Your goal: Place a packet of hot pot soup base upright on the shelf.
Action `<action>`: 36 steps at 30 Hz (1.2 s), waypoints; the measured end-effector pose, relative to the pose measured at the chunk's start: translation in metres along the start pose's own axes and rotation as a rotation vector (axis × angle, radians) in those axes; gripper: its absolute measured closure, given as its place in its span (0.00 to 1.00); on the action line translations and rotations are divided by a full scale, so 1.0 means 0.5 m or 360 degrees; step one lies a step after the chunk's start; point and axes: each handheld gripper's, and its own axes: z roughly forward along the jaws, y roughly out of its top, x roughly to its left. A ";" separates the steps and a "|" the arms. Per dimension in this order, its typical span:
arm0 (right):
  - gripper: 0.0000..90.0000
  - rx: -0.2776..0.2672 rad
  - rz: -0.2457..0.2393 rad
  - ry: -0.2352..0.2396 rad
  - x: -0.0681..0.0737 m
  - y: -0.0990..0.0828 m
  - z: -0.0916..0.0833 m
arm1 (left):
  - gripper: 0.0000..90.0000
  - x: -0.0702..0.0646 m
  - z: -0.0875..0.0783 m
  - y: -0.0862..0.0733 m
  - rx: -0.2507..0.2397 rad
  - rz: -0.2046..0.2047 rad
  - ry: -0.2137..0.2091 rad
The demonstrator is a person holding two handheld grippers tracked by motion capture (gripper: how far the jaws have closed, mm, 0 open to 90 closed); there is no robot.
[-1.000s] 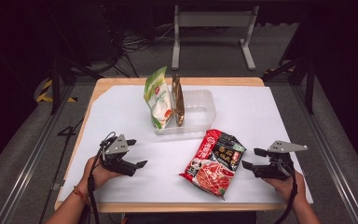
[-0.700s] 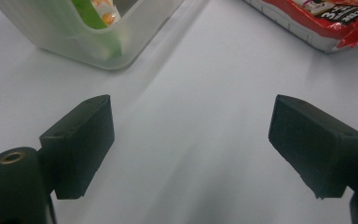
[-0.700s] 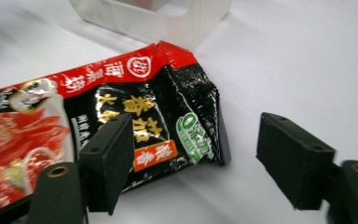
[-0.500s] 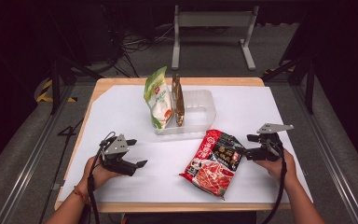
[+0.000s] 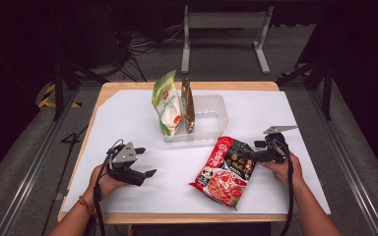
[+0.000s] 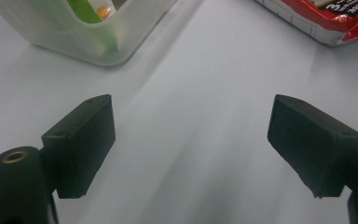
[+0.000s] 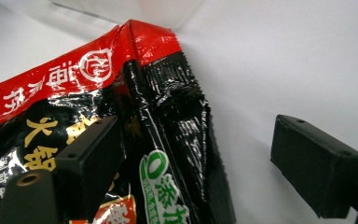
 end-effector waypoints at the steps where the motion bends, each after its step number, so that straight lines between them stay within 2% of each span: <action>1: 0.19 0.0004 -0.0002 0.0007 0.000 0.000 0.003 | 0.17 0.000 -0.001 0.000 0.0002 -0.0001 0.0001; 3: 0.20 0.0017 -0.0003 0.0009 0.002 0.001 0.007 | 0.18 0.000 -0.001 -0.001 0.0002 -0.0002 0.0004; 4: 0.20 0.0007 0.0034 0.0046 0.000 0.003 0.008 | 0.18 0.000 -0.001 -0.001 0.0002 0.0001 -0.0001; 5: 0.20 0.0007 0.0034 0.0046 0.000 0.003 0.008 | 0.18 0.000 -0.001 -0.001 0.0002 0.0001 -0.0001; 6: 0.20 -0.0001 0.0052 0.0090 0.001 0.005 0.012 | 0.18 0.000 0.000 -0.001 0.0007 0.0002 0.0000; 8: 0.20 0.0034 0.0028 0.0079 0.006 0.008 0.020 | 0.18 0.000 0.000 -0.001 0.0010 0.0006 0.0001; 10: 0.22 0.0033 0.0022 0.0085 0.008 0.009 0.021 | 0.18 0.000 0.000 -0.001 0.0010 0.0007 -0.0001; 14: 0.26 0.0029 0.0053 0.0132 0.007 0.010 0.024 | 0.18 0.000 0.001 -0.001 0.0014 0.0018 -0.0001; 16: 0.28 0.0031 0.0040 0.0145 0.009 0.010 0.025 | 0.18 -0.001 0.001 -0.001 0.0019 0.0020 -0.0001; 18: 0.33 0.0039 0.0033 0.0202 0.012 0.010 0.027 | 0.18 -0.002 0.000 -0.001 0.0019 0.0022 0.0001; 20: 0.34 0.0043 0.0018 0.0192 0.018 0.011 0.030 | 0.18 -0.001 0.000 -0.001 0.0018 0.0022 0.0001; 23: 0.38 0.0042 0.0021 0.0220 0.021 0.011 0.032 | 0.18 -0.001 0.002 -0.001 0.0024 0.0028 0.0000; 27: 0.46 0.0040 0.0031 0.0230 0.020 0.010 0.032 | 0.18 -0.002 0.005 -0.001 0.0039 0.0034 0.0003; 33: 0.64 0.0002 0.0058 0.0227 0.019 0.008 0.028 | 0.18 -0.003 0.007 -0.001 0.0045 0.0040 0.0002; 36: 0.77 -0.0027 0.0070 0.0241 0.016 0.007 0.023 | 0.17 -0.002 0.007 -0.001 0.0049 0.0039 0.0003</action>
